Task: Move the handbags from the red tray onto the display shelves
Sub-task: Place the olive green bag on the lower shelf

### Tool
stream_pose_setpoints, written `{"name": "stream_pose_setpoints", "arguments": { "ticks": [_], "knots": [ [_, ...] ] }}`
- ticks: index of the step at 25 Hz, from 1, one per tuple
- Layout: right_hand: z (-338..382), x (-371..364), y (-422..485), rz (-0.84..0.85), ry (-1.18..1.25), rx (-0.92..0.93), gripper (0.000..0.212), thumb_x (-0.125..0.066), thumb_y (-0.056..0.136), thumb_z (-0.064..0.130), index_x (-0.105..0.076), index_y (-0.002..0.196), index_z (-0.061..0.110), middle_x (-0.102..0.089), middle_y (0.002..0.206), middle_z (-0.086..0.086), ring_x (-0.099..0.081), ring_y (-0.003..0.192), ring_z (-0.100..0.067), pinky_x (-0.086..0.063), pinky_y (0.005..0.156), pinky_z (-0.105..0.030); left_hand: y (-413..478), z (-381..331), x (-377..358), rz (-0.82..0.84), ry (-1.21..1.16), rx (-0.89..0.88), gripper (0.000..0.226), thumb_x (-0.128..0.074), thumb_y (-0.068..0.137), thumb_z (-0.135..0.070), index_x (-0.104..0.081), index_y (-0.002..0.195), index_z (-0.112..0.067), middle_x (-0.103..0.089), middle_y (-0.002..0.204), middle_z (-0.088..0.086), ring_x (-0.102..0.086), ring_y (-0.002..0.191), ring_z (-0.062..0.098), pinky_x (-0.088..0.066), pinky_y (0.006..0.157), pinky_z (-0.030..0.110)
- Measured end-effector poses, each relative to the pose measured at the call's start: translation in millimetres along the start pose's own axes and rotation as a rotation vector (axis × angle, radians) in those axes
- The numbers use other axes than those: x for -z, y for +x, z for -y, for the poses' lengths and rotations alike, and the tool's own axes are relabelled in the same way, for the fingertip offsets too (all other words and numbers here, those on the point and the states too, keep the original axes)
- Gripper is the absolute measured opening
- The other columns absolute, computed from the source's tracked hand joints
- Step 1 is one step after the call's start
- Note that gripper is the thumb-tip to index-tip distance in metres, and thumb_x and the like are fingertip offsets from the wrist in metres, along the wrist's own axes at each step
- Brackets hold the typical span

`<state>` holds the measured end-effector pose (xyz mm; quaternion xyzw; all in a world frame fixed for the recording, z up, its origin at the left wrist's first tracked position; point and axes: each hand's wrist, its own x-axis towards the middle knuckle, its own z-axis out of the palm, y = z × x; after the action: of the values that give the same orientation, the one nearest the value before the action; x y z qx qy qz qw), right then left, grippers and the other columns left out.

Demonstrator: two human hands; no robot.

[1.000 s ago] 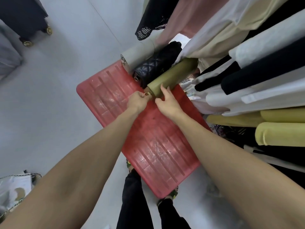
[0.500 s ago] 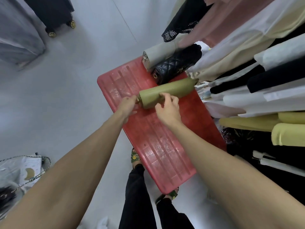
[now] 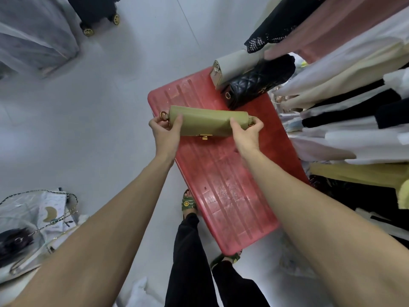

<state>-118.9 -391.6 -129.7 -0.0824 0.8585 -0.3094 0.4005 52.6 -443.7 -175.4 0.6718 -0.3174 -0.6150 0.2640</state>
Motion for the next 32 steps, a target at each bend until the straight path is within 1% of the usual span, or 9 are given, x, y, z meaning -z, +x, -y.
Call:
{"name": "stream_pose_setpoints", "arguments": {
  "ticks": [2, 4, 7, 9, 12, 15, 22, 28, 32],
  "knots": [
    [1, -1, 6, -0.022, 0.082, -0.051, 0.061, -0.067, 0.091, 0.044, -0.027, 0.130, 0.020, -0.055, 0.124, -0.009, -0.061, 0.108, -0.029, -0.052, 0.101, -0.053, 5, -4, 0, 0.018, 0.012, 0.018, 0.055, -0.065, 0.095, -0.043, -0.032, 0.132, -0.020, -0.050, 0.132, 0.001, -0.052, 0.119, 0.012, -0.041, 0.099, 0.028],
    [5, 2, 10, -0.007, 0.171, -0.096, 0.063, -0.066, 0.094, 0.043, -0.025, 0.135, 0.019, -0.053, 0.113, -0.001, -0.056, 0.100, -0.021, -0.050, 0.104, -0.053, 12, -5, 2, 0.046, 0.010, 0.037, 0.054, -0.063, 0.097, -0.043, -0.034, 0.135, -0.018, -0.048, 0.129, -0.001, -0.050, 0.116, 0.009, -0.038, 0.094, 0.024],
    [7, 9, 9, 0.177, 0.224, -0.157, 0.077, -0.064, 0.096, 0.050, -0.023, 0.153, 0.018, -0.044, 0.145, -0.002, -0.046, 0.126, -0.020, -0.043, 0.113, -0.052, 21, -3, 10, 0.077, -0.013, 0.049, 0.055, -0.060, 0.099, -0.044, -0.036, 0.139, -0.015, -0.049, 0.131, -0.002, -0.049, 0.117, 0.006, -0.037, 0.093, 0.020],
    [5, 9, 7, 0.282, 0.235, -0.155, 0.079, -0.062, 0.095, 0.055, -0.025, 0.157, 0.022, -0.037, 0.156, 0.002, -0.037, 0.142, -0.020, -0.038, 0.115, -0.055, 28, 0, 18, 0.080, -0.028, 0.065, 0.055, -0.060, 0.098, -0.047, -0.038, 0.139, -0.016, -0.050, 0.133, -0.004, -0.049, 0.123, 0.006, -0.037, 0.102, 0.025],
    [-1, 1, 8, 0.269, 0.228, -0.112, 0.077, -0.062, 0.092, 0.060, -0.031, 0.154, 0.026, -0.042, 0.135, 0.009, -0.039, 0.138, -0.016, -0.032, 0.119, -0.056, 32, 0, 22, 0.100, -0.052, 0.094, 0.057, -0.058, 0.096, -0.055, -0.039, 0.138, -0.020, -0.051, 0.137, -0.007, -0.049, 0.131, 0.007, -0.034, 0.117, 0.035],
    [-3, -4, 10, 0.254, 0.228, -0.093, 0.073, -0.060, 0.092, 0.063, -0.035, 0.152, 0.028, -0.042, 0.130, 0.013, -0.041, 0.124, -0.010, -0.032, 0.120, -0.056, 32, -5, 19, 0.109, -0.060, 0.104, 0.052, -0.053, 0.097, -0.060, -0.038, 0.133, -0.026, -0.048, 0.143, -0.008, -0.046, 0.135, 0.009, -0.032, 0.120, 0.040],
    [-2, -2, -3, 0.236, 0.209, -0.050, 0.070, -0.059, 0.095, 0.058, -0.032, 0.152, 0.029, -0.044, 0.129, 0.011, -0.044, 0.122, -0.011, -0.033, 0.119, -0.053, 8, -25, 35, 0.020, -0.087, 0.092, 0.037, -0.045, 0.096, -0.068, -0.050, 0.107, -0.033, -0.053, 0.118, -0.020, -0.050, 0.129, 0.011, -0.031, 0.098, 0.032],
    [22, 14, -50, 0.259, 0.289, 0.024, 0.066, -0.056, 0.095, 0.061, -0.033, 0.145, 0.025, -0.048, 0.126, 0.009, -0.047, 0.120, -0.015, -0.039, 0.115, -0.052, -52, -66, 56, -0.074, -0.218, -0.054, 0.032, -0.047, 0.098, -0.063, -0.052, 0.103, -0.031, -0.055, 0.115, -0.015, -0.052, 0.117, 0.010, -0.042, 0.100, 0.041],
    [49, 42, -98, 0.335, 0.265, 0.133, 0.063, -0.055, 0.079, 0.079, -0.039, 0.116, 0.030, -0.051, 0.119, 0.012, -0.050, 0.117, -0.015, -0.041, 0.113, -0.050, -124, -95, 72, -0.154, -0.285, -0.146, 0.028, -0.047, 0.099, -0.061, -0.052, 0.100, -0.034, -0.055, 0.109, -0.015, -0.051, 0.109, 0.011, -0.042, 0.094, 0.041]
  ]
}}
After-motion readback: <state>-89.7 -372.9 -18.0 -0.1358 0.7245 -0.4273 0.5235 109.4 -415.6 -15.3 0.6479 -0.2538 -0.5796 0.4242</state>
